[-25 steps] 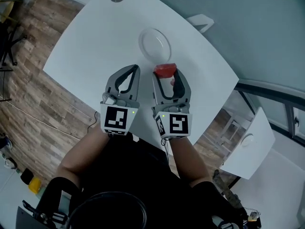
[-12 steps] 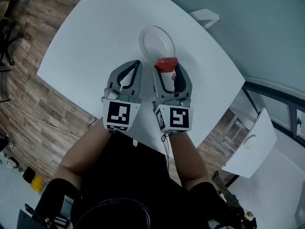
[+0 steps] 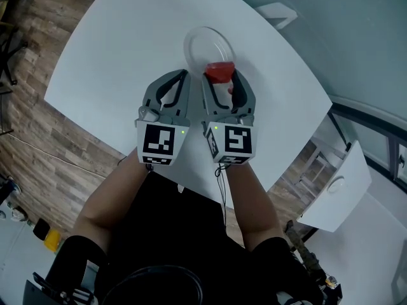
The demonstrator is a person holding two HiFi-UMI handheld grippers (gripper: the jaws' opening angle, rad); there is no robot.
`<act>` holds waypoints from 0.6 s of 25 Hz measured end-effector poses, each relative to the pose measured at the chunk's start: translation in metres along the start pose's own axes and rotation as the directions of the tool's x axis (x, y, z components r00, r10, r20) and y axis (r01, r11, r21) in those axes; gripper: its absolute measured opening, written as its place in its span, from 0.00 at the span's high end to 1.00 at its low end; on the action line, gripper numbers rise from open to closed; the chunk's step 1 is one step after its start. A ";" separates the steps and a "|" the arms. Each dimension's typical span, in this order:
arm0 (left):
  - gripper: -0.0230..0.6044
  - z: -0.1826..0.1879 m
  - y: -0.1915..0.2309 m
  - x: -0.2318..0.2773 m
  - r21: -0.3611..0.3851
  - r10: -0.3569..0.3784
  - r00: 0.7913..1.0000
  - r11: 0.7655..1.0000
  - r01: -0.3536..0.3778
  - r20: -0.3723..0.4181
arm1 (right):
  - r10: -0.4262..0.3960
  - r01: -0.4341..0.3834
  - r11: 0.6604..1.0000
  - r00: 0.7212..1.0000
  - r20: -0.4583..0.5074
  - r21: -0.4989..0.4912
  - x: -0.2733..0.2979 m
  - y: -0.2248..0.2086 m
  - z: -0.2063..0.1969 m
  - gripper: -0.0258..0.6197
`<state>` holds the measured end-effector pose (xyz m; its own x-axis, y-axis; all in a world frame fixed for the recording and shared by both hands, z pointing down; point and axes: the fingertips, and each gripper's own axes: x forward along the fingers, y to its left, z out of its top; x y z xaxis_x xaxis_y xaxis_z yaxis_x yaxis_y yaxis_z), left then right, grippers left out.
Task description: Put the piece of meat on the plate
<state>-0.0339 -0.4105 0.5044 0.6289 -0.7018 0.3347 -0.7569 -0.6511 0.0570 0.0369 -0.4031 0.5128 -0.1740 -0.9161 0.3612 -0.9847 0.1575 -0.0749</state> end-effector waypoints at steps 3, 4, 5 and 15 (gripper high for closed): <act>0.96 -0.002 -0.002 0.003 0.006 0.001 1.000 1.000 0.000 -0.008 | 0.003 -0.003 1.000 1.000 -0.023 -0.004 0.003 -0.002 -0.006 0.53; 0.96 -0.003 -0.003 0.005 0.007 0.001 1.000 1.000 -0.001 -0.010 | 0.002 -0.002 1.000 1.000 -0.028 -0.002 0.004 -0.003 -0.008 0.53; 0.96 -0.003 -0.003 0.006 0.006 0.002 1.000 1.000 -0.002 -0.012 | 0.000 0.000 1.000 0.999 -0.032 -0.002 0.005 -0.005 -0.009 0.53; 0.96 -0.014 0.000 0.020 0.004 0.004 0.999 1.000 -0.004 -0.035 | -0.006 0.006 1.000 0.997 -0.080 -0.003 0.018 -0.012 -0.022 0.53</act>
<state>-0.0240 -0.4209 0.5242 0.6193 -0.6938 0.3675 -0.7585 -0.6496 0.0519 0.0455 -0.4129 0.5408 -0.1684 -0.8847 0.4347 -0.9857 0.1531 -0.0703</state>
